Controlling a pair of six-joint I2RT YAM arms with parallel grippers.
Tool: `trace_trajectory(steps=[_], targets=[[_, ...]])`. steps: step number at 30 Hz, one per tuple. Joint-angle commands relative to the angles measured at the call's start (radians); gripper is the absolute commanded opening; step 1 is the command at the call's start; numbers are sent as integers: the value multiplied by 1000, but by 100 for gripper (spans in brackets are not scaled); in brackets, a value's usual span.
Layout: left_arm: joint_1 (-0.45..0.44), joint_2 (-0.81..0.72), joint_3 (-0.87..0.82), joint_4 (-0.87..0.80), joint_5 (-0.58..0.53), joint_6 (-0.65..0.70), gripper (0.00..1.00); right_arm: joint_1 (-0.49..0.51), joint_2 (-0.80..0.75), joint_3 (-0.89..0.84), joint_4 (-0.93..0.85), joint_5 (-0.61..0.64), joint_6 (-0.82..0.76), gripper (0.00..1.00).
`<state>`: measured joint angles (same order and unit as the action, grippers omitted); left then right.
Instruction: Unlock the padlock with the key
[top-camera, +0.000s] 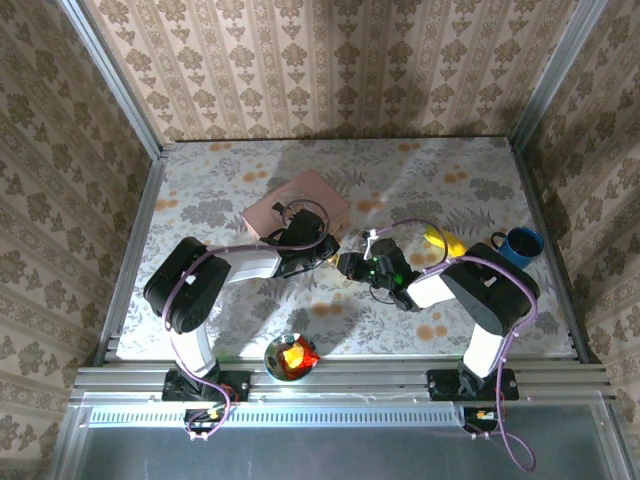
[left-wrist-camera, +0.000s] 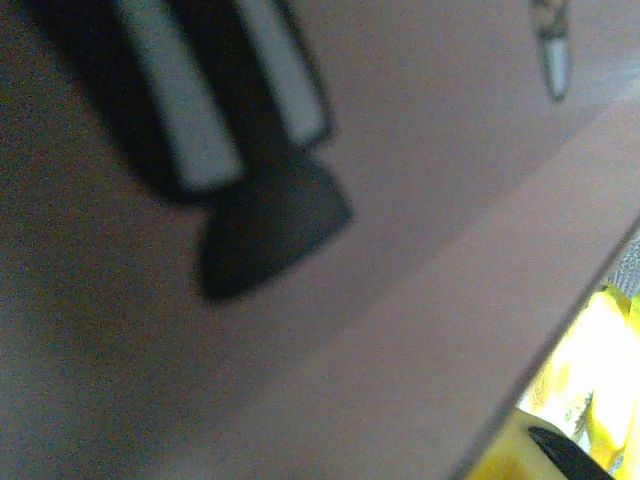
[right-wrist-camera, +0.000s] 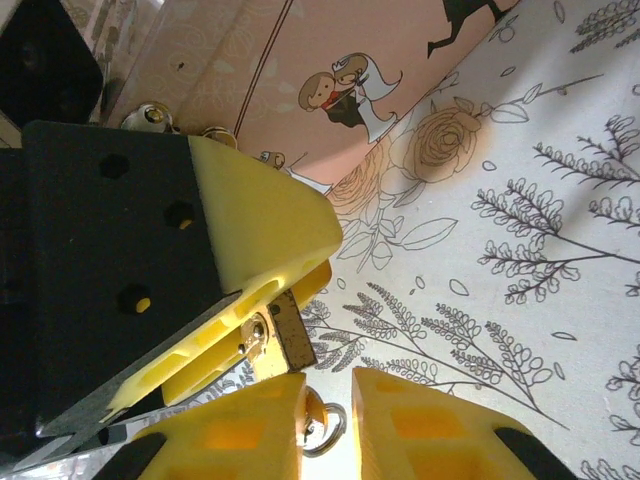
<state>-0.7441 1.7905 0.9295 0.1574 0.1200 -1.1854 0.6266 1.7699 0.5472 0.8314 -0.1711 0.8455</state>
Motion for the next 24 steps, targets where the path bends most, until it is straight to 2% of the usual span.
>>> trace_trajectory(steps=[1, 3, 7, 13, 16, 19, 24], targets=[[-9, 0, -23, -37, 110, -35, 0, 10, 29, 17, 54, -20, 20, 17], [-8, -2, -23, -36, 111, -36, 0, 13, 30, 17, 59, -25, 27, 14], [-8, -3, -24, -32, 108, -38, 0, 16, 35, 10, 84, -39, 68, 13], [-9, -9, -32, -27, 103, -40, 0, 24, 45, -19, 154, -47, 119, 20], [-9, -11, -32, -24, 102, -39, 0, 27, 48, -20, 157, -47, 118, 21], [-9, -11, -32, -22, 104, -38, 0, 27, 57, -12, 158, -47, 115, 17], [-9, -15, -36, -5, 113, -30, 0, 27, 71, 10, 172, -45, 120, 0]])
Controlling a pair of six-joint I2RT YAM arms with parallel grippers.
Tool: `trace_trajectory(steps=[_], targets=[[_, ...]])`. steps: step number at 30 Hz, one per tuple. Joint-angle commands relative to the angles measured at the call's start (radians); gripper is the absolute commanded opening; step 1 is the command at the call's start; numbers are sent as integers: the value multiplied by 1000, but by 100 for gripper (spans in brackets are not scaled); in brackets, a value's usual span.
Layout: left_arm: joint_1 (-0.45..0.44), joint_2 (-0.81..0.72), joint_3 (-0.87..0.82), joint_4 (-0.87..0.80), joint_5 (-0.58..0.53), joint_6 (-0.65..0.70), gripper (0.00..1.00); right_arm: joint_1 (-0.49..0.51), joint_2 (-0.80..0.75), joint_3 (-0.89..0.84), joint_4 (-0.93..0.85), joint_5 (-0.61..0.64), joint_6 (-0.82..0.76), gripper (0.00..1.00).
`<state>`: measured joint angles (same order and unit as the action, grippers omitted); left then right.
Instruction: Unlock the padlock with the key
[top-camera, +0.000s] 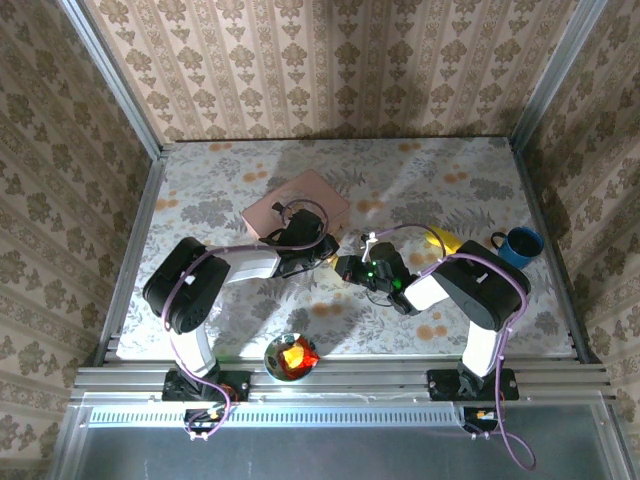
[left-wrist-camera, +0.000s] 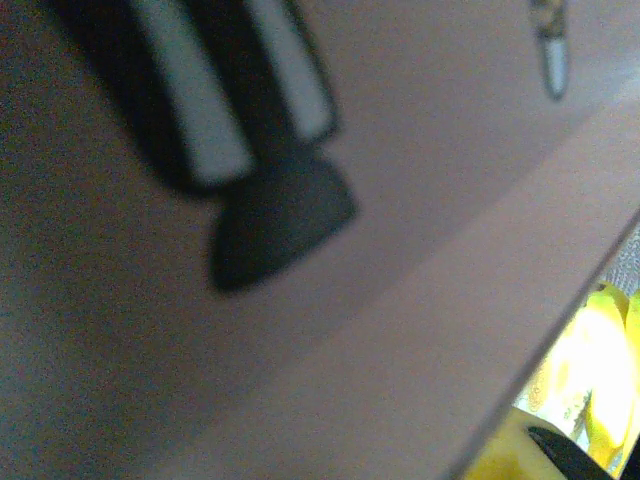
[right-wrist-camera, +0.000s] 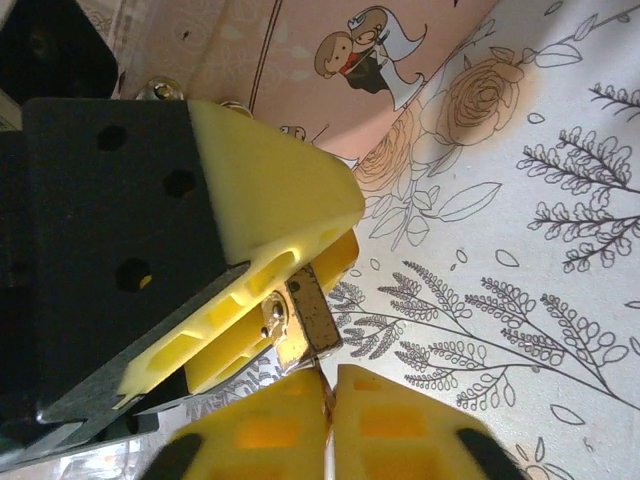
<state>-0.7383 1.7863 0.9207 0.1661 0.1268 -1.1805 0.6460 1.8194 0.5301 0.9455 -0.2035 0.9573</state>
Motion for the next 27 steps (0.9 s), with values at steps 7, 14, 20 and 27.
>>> trace_trajectory(steps=[7, 14, 20, 27], targets=[[-13, -67, -69, 94, 86, 57, 76, -14, 10, 28, 84, -23, 75, 0], [-25, -144, -175, 273, -21, 119, 82, -25, 30, 34, 126, -48, 169, 0], [-36, -179, -285, 412, -123, 119, 85, -35, 92, 41, 233, -70, 241, 0], [-35, -195, -335, 447, -188, 116, 84, -36, 151, 43, 323, -76, 284, 0]])
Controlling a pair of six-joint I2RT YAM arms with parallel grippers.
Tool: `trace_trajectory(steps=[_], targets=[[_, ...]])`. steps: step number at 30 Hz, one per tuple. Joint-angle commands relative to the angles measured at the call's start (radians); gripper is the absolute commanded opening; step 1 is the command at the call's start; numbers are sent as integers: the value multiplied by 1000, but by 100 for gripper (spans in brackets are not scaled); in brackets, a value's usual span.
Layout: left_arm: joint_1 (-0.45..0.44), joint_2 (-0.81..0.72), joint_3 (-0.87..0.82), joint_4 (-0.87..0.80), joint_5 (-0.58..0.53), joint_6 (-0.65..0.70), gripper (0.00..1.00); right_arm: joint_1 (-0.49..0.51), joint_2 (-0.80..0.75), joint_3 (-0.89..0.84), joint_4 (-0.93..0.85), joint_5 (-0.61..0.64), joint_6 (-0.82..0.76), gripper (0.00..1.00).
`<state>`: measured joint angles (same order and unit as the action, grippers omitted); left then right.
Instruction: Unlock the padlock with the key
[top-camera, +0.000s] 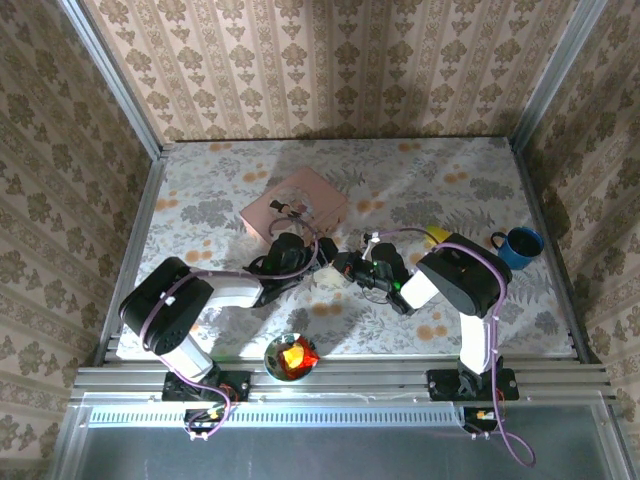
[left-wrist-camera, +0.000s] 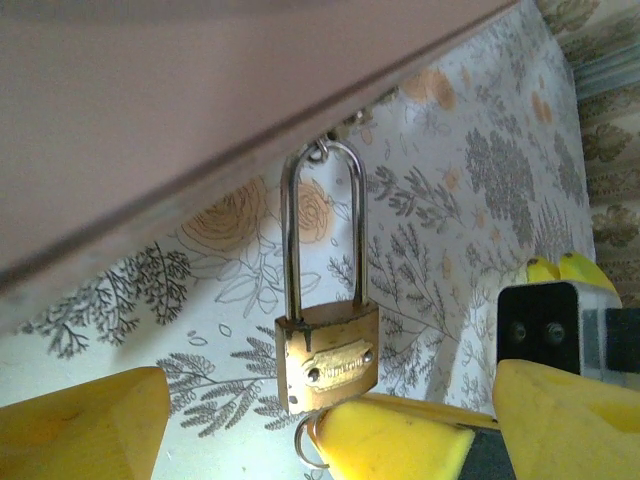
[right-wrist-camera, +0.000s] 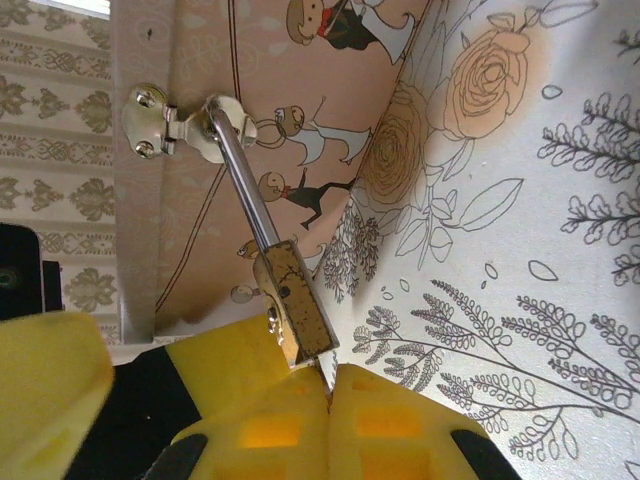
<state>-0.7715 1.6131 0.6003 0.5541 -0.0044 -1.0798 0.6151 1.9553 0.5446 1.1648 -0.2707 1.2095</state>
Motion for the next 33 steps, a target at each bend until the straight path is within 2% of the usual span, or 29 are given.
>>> trace_trajectory(steps=[1, 6, 26, 31, 33], targets=[[-2, -18, -21, 63, -62, 7, 83, -5, 14, 30, 102, -10, 30, 0], [0, 31, -32, 157, -59, -23, 74, -5, 15, 32, 99, -11, 29, 0], [34, 186, 9, 345, 51, -43, 57, -5, 10, 63, 100, -25, 35, 0], [46, 213, 7, 403, 65, -60, 44, -5, 20, 66, 98, -22, 31, 0], [49, 217, 10, 410, 67, -58, 33, -5, 26, 68, 101, -21, 30, 1]])
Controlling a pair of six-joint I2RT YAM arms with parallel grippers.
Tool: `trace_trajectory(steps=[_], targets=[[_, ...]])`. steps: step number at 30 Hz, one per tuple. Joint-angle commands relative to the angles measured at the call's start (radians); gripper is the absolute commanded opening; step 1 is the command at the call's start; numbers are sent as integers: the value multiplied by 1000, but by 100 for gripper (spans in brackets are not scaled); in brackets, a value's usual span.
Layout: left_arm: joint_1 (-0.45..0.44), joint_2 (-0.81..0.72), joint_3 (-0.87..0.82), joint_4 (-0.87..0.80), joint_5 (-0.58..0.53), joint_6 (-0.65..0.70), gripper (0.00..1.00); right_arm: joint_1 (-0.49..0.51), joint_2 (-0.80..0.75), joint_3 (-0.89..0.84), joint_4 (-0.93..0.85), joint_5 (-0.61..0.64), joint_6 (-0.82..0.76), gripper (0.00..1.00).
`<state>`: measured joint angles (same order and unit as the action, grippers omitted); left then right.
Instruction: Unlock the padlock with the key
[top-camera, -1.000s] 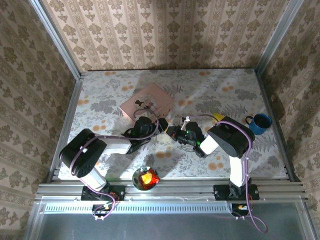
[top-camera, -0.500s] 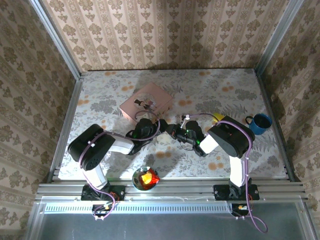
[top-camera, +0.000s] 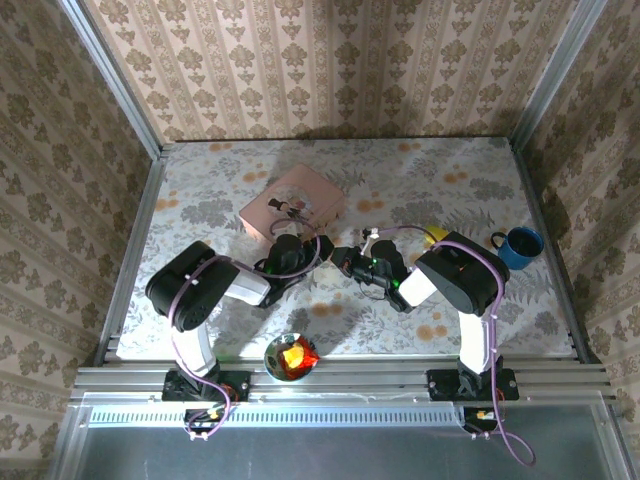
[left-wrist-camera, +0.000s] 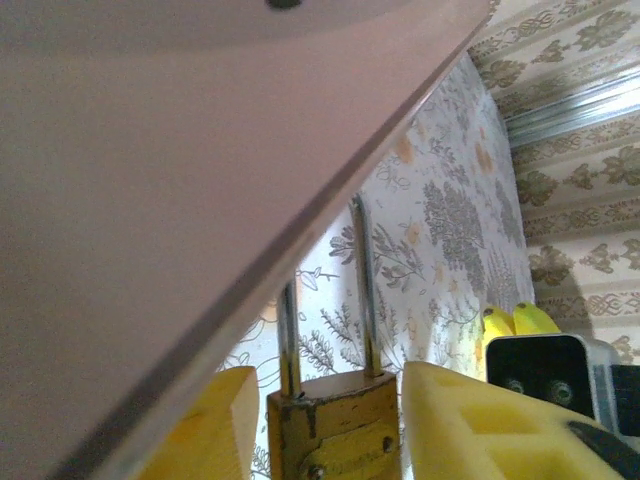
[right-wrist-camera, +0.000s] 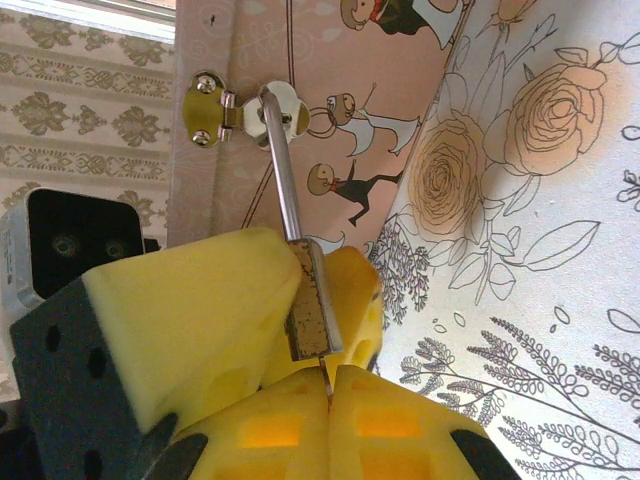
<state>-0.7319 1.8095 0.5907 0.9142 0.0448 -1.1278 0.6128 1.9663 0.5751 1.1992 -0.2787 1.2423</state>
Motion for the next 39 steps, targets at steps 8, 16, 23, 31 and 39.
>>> trace_trajectory(steps=[8, 16, 23, 31, 39], targets=[[13, 19, 23, 47, 32, 2, 0, -4, 2, 55, 41, -10, -31, 17], [14, -12, 2, 33, 35, -9, 0, -3, -144, 39, -203, 24, -158, 36], [13, -126, -36, -90, 15, 1, 0, 21, -326, 29, -563, 126, -319, 45], [13, -311, -49, -417, -24, 37, 0, 90, -483, 65, -895, 278, -520, 43], [20, -353, 27, -675, 27, 22, 0, 239, -503, 176, -1172, 478, -693, 39]])
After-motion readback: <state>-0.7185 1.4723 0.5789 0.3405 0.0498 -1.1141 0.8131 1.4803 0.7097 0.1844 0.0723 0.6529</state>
